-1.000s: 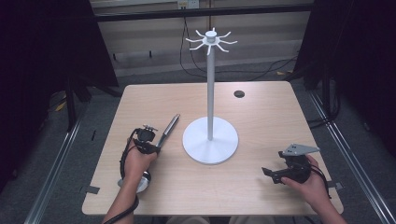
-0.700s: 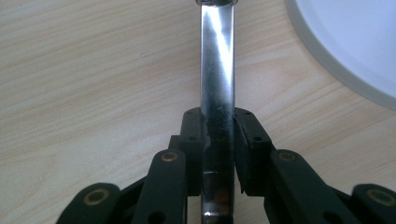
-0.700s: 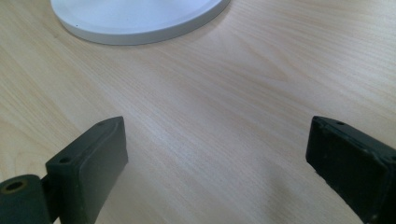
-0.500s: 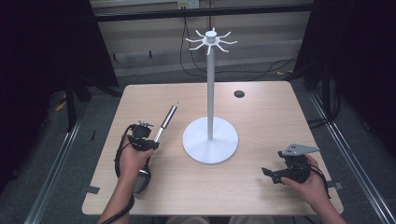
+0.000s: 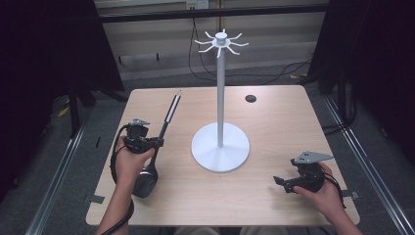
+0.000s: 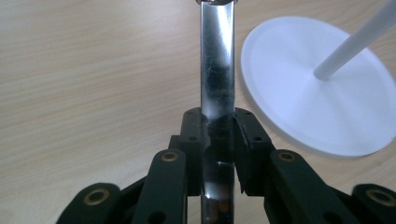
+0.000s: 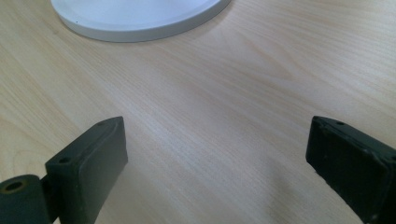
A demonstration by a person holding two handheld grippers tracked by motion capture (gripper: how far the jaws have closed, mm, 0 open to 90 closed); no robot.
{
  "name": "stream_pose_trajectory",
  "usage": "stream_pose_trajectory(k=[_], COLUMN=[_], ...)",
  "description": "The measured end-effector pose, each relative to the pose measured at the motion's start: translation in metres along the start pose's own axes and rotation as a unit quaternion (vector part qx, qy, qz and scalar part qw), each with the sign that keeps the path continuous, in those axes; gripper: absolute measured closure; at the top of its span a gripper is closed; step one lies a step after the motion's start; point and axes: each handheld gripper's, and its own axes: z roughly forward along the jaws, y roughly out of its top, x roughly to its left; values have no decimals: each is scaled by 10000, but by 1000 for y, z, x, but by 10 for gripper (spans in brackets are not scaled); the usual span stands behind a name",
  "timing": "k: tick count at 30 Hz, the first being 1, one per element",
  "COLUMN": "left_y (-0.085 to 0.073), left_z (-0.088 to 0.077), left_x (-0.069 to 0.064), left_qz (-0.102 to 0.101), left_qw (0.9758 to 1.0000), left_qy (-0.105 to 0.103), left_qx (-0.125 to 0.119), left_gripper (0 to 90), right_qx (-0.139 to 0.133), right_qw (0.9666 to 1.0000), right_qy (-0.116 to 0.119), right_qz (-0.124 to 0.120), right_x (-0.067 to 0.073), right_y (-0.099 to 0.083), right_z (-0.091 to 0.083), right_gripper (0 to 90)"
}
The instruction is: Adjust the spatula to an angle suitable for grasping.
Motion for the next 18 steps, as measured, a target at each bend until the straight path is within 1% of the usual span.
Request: stream_pose_trajectory(k=[1, 3, 4, 5, 6, 7, 8, 9, 13, 15, 18], left_y=[1, 3, 4, 6, 7, 8, 8, 10, 13, 14, 14], left_z=[-3, -7, -9, -12, -14, -16, -16, -19, -21, -22, -22], left_x=[-1, -3, -5, -6, -7, -8, -8, -9, -12, -13, -14], left_qz=[61, 92, 77, 118, 81, 107, 107, 112, 101, 135, 193], left_qw=[10000, 9998, 9996, 9990, 9983, 9979, 9979, 9969, 9955, 9953, 9951], left_qy=[-5, -54, -109, -224, -284, -341, -341, -431, -526, -576, -586], left_qx=[-23, -174, -243, -368, -501, -537, -537, -654, -778, -770, -769], left_gripper=[754, 755, 754, 754, 754, 754, 754, 754, 754, 754, 754], right_qx=[18, 28, 21, 25, 27, 29, 29, 23, 43, 36, 27], right_qw=[10000, 10000, 10000, 10000, 10000, 10000, 10000, 10000, 10000, 10000, 10000], right_qy=[-8, -16, -10, -5, -6, 0, 0, 5, 21, 36, 41], right_qz=[6, -2, -17, -1, -2, -1, -1, 3, -6, 0, -5], right_x=[0, 0, 0, 1, 1, 1, 1, 1, 1, 1, 1], right_y=[0, 0, 0, 0, 0, 0, 0, 0, 0, 0, 0], right_z=[0, 1, 1, 1, 2, 2, 2, 2, 2, 2, 2], right_gripper=[47, 46, 43, 41, 41, 40, 40, 37, 30, 30, 30])
